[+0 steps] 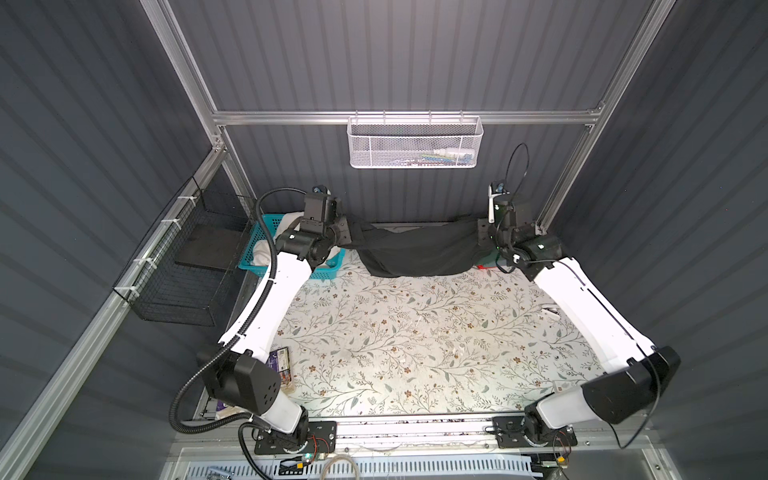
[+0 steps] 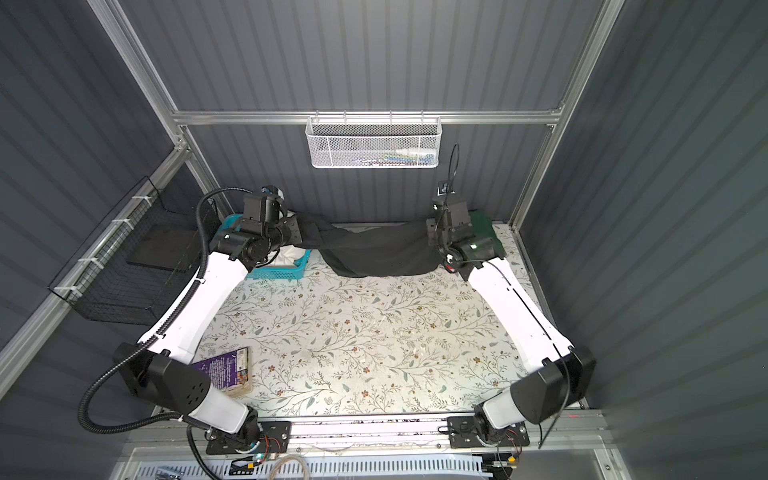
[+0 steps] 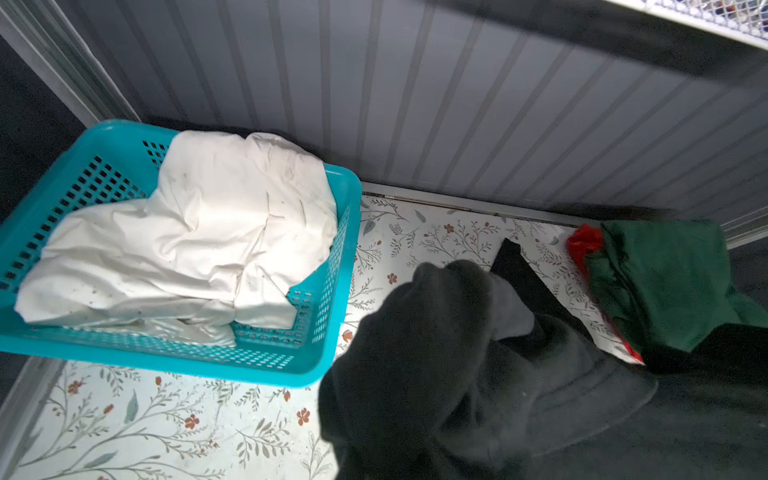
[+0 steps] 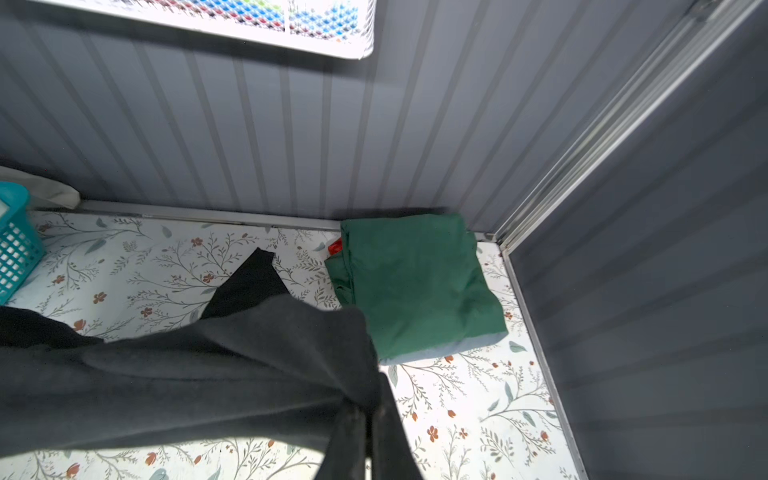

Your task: Fold and stack the t-shirts

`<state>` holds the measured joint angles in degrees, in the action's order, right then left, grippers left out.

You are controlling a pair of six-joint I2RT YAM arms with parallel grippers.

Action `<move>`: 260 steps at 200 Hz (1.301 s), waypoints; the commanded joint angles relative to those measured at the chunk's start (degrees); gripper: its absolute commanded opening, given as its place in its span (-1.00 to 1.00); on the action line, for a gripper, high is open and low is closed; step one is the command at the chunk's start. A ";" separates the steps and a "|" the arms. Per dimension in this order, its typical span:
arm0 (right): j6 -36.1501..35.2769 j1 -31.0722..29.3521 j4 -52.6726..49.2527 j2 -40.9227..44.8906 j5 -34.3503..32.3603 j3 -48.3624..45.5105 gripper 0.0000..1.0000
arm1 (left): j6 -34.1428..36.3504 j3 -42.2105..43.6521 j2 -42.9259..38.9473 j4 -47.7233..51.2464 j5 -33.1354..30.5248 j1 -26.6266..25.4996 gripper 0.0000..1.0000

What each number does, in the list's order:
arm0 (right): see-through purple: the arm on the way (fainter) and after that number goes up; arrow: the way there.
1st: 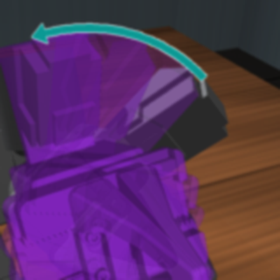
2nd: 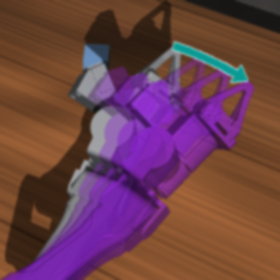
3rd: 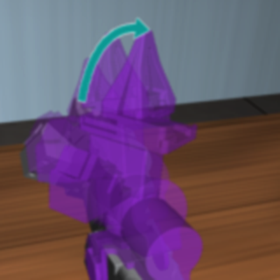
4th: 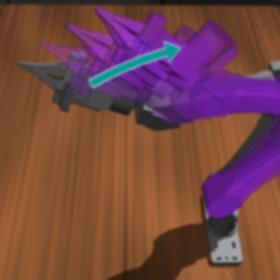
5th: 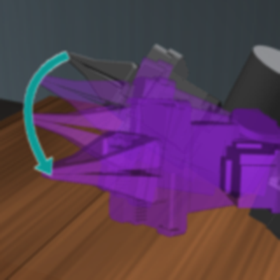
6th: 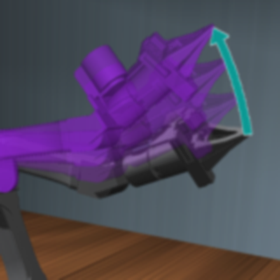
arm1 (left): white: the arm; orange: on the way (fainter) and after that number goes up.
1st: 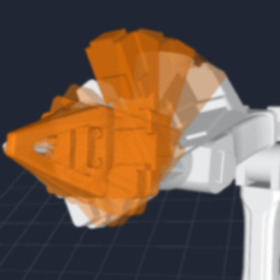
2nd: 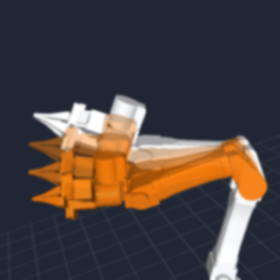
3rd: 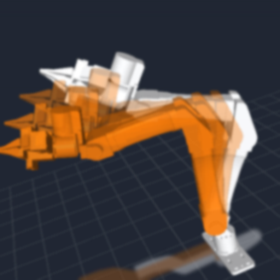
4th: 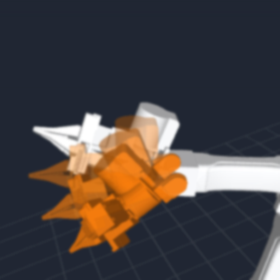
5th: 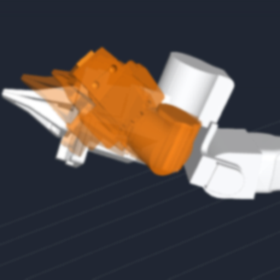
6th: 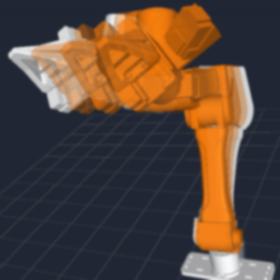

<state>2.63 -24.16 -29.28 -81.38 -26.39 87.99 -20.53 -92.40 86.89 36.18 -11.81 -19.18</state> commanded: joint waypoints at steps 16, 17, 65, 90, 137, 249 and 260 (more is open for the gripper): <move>7.24 -2.22 -3.12 8.07 1.75 -12.30 -1.00 | -6.51 13.67 -7.70 -1.63 4.24 0.20 -1.00; 7.58 -2.21 -3.18 8.30 1.81 -12.70 -1.00 | -6.74 13.92 -7.97 -1.64 4.29 0.20 -1.00; 22.95 -3.55 -6.45 19.77 4.39 -31.48 -1.00 | -13.26 31.17 -14.53 -3.34 8.30 0.02 -1.00; 31.38 -6.10 -9.97 24.46 5.26 -38.07 -1.00 | -14.25 34.98 -17.41 -1.10 5.94 0.02 -1.00; 42.57 -10.02 -14.23 29.44 9.15 -48.04 -0.93 | -16.39 39.69 -20.61 0.21 4.20 0.06 -0.63; 34.92 -8.42 -5.73 19.00 12.42 -39.47 0.72 | -10.05 35.21 -13.61 -6.89 9.75 -0.89 0.99; 33.96 -6.10 -2.71 15.51 17.93 -38.80 0.73 | -8.92 33.88 -10.79 -8.17 10.57 -2.68 1.00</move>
<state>40.29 -33.52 -37.54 -60.84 -14.26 46.74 -33.21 -55.48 71.31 32.05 -6.50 -19.51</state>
